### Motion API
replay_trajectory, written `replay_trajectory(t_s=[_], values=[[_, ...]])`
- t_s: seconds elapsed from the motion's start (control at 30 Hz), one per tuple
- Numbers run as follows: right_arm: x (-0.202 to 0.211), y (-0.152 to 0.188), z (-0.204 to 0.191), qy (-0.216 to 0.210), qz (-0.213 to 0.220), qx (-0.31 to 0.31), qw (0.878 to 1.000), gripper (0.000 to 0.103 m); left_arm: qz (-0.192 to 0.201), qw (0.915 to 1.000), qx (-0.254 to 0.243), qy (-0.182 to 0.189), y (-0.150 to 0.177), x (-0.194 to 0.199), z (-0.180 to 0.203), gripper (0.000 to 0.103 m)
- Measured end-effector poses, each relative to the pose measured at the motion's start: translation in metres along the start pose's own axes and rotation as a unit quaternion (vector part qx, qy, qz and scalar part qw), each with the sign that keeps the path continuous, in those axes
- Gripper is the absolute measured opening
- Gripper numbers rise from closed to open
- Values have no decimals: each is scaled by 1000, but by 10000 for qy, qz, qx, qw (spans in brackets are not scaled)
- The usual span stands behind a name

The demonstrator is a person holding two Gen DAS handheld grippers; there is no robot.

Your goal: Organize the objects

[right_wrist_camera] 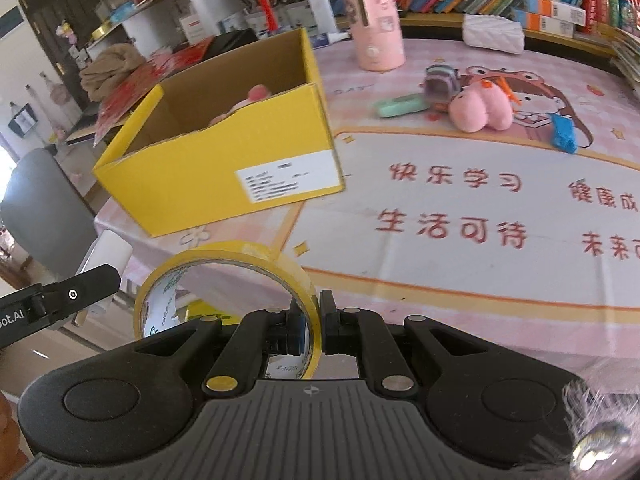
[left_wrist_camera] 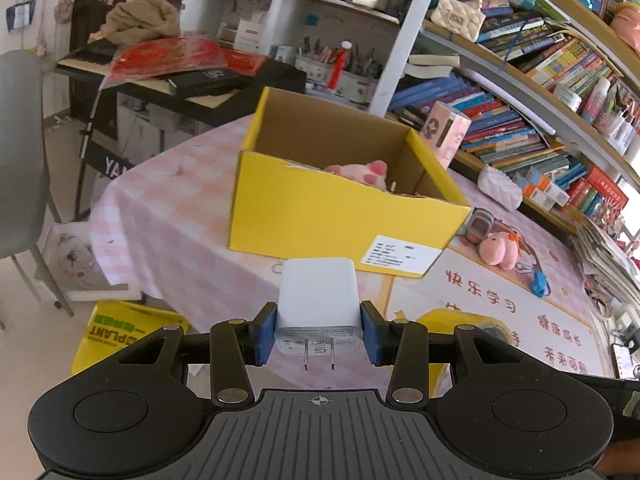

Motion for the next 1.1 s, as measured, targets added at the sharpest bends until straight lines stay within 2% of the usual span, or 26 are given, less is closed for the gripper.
replay_trajectory(t_s=[0.67,0.9,1.1], values=[[14,2,-29,81,149,301,9994,7,221,9992,-282,202,-14,16,2,41],[15,-16,-38,75,332,553,9979,7,306,9988,-314,232,-29,12,6,41],[12,-47,-48,-116,491,644,9966,7,511,9980,-340,156,-55,3,8,41]])
Point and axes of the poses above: each gripper's, at about its wrist camera, not at the fingertips, and x roughly against the way its jaws point, z to its right, y to its underside, the point moved 10 cm from there along -x, roughly the way its jaws point, and after that the axes turned 12 degrees about y, right-handed, at the moved point
